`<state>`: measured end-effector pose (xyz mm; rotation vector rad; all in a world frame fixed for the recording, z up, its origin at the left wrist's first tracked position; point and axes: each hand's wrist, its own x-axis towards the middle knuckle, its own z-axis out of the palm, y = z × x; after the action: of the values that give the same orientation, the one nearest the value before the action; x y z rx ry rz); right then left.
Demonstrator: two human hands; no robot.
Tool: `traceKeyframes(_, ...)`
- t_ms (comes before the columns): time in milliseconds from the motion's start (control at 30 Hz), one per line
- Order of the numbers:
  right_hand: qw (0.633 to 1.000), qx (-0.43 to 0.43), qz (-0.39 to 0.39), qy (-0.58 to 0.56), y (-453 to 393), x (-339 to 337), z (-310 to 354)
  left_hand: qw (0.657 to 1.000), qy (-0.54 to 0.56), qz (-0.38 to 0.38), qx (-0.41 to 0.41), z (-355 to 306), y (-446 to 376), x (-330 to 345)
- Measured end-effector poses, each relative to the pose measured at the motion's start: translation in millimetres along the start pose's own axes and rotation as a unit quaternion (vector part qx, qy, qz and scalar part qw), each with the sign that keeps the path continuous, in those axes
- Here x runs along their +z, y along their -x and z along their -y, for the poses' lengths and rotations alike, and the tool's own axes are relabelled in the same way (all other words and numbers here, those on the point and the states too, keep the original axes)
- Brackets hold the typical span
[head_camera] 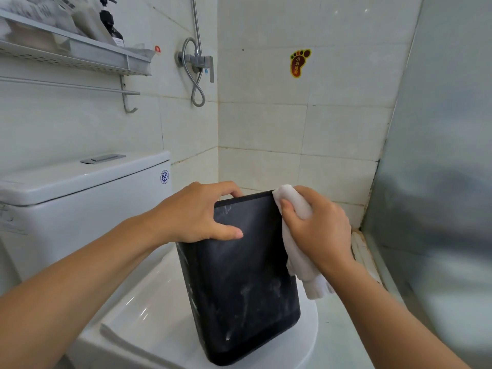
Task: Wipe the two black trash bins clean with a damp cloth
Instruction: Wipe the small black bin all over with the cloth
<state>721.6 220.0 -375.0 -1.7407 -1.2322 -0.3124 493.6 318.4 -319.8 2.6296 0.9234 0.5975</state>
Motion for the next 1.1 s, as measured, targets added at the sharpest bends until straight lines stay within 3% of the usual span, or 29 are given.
traceKeyframes(233, 0.992, -0.112, 0.050, 0.001, 28, 14, 18, 0.999, -0.004, -0.029, 0.022, 8, -6, 2)
traceKeyframes(433, 0.995, -0.027, 0.099, 0.006, 39, 22, -17, 0.997, 0.023, -0.067, 0.013, 33, -15, 2)
traceKeyframes(533, 0.983, -0.075, 0.162, 0.034, 63, 30, -22, 0.996, 0.033, -0.076, -0.012, 47, -17, 0)
traceKeyframes(733, 0.959, -0.185, 0.212, 0.040, 80, 31, -9, 0.992, 0.082, -0.085, -0.036, 65, -10, -5)
traceKeyframes(1000, 0.996, -0.046, 0.054, -0.047, 41, 13, -5, 0.991, 0.108, -0.074, -0.017, 49, -8, -1)
traceKeyframes(1100, 0.996, -0.013, 0.050, -0.069, 32, 14, -5, 0.996, 0.079, -0.047, -0.013, 39, -7, -2)
